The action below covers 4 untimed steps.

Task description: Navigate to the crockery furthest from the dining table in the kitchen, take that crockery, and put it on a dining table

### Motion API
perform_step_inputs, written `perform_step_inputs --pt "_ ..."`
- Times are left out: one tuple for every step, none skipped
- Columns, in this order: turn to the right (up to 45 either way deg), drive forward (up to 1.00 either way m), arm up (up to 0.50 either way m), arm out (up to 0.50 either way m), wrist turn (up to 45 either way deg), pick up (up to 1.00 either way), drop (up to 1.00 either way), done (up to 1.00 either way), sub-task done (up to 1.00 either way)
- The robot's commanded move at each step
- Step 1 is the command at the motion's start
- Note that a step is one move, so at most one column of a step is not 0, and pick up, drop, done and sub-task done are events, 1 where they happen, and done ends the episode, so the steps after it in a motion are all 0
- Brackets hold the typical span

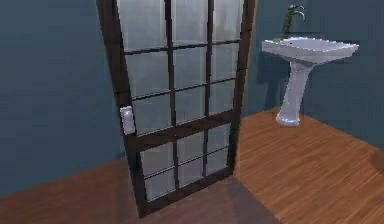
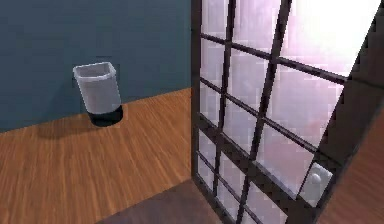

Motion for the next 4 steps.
perform_step_inputs --pt "45.0 0.00 0.00 0.00 0.0 0.00 0.00 0.00 0.00" --pt "12.0 0.00 0.00 0.00 0.0 0.00 0.00 0.00 0.00" --pt "0.0 1.00 0.00 0.00 0.0 0.00 0.00 0.00 0.00" --pt "6.0 0.00 0.00 0.00 0.0 0.00 0.00 0.00 0.00"
